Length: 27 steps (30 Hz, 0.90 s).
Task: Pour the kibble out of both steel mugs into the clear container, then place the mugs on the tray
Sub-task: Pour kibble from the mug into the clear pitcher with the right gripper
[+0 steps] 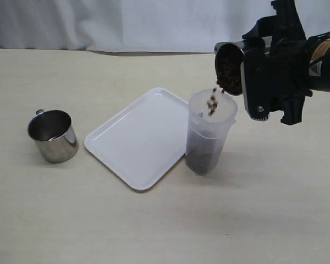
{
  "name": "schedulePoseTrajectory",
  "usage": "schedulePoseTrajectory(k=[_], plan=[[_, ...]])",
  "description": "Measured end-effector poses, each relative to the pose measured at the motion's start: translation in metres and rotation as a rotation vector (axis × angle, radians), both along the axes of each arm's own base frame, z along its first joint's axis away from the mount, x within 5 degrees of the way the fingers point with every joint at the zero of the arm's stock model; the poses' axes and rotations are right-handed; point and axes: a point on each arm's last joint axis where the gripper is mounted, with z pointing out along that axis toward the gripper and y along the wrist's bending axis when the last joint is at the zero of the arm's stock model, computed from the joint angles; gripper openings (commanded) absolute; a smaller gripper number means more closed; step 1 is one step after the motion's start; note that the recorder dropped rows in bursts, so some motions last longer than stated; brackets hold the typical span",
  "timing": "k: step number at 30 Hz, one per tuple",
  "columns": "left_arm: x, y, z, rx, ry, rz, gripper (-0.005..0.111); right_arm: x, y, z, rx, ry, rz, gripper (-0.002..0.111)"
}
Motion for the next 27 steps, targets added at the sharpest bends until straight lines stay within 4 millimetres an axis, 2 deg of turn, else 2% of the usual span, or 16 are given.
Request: schedulePoseTrajectory(k=[27], plan=[[0.0, 0.0, 0.0, 0.0, 0.0, 0.0, 0.0, 0.0007, 0.0019, 0.0023, -0.063, -0.063, 0.071, 0.005]])
